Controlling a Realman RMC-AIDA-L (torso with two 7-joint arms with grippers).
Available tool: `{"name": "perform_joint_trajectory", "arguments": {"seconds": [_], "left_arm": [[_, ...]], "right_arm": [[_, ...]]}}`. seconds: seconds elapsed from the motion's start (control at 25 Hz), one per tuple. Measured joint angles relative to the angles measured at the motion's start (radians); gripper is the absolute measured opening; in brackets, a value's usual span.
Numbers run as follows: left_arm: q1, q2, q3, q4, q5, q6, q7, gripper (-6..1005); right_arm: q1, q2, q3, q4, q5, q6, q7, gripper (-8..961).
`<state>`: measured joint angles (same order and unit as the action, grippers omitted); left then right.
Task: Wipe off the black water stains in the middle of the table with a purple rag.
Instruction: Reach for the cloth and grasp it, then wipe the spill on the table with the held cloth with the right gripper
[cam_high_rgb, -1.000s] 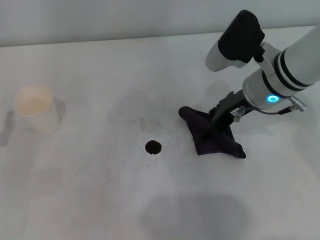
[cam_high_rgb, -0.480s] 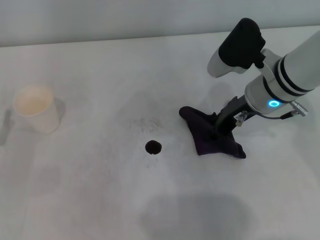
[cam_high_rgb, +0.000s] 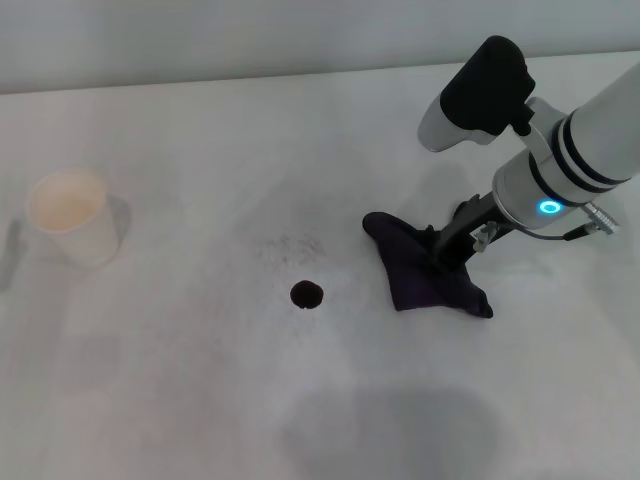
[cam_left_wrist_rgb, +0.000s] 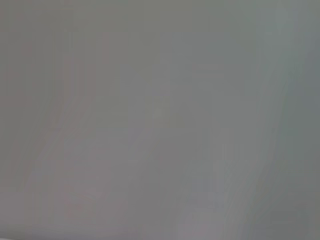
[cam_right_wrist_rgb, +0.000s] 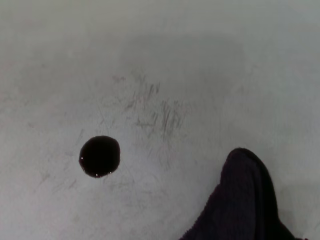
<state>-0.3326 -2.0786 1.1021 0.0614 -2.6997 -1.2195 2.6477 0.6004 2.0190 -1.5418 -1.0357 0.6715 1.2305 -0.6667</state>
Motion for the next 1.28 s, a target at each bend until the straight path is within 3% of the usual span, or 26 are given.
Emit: {"name": "perform_joint_trajectory", "arguments": {"seconds": [0.08,0.28,0.6,1.0,1.28], "left_arm": [[0.001,0.0,-0.001,0.0,0.0,0.0,0.0,894],[0.005,0.0,-0.001,0.0,-0.001,-0.002,0.0,894],[0.007,-0.002,-0.001,0.0,-0.002,-0.011,-0.005,894],[0.003,-0.003,-0.001,0.0,-0.002,-0.014,-0.007,895],[-0.002,-0.003,-0.001,0.0,-0.025,-0.015,-0.008,894]], "right_arm": [[0.001,0.0,0.002,0.004,0.001,0.0,0.0,206],[0.001,0.002,-0.001,-0.025,0.014,0.003,0.0,116],[0.015,0.001,-0.021,-0.087,0.203,0.038,-0.078,98],[0.095,0.009,-0.309,0.037,0.308,-0.181,-0.109,95],[0.097,0.009,-0.363,0.057,0.353,-0.253,-0.123,95]]}}
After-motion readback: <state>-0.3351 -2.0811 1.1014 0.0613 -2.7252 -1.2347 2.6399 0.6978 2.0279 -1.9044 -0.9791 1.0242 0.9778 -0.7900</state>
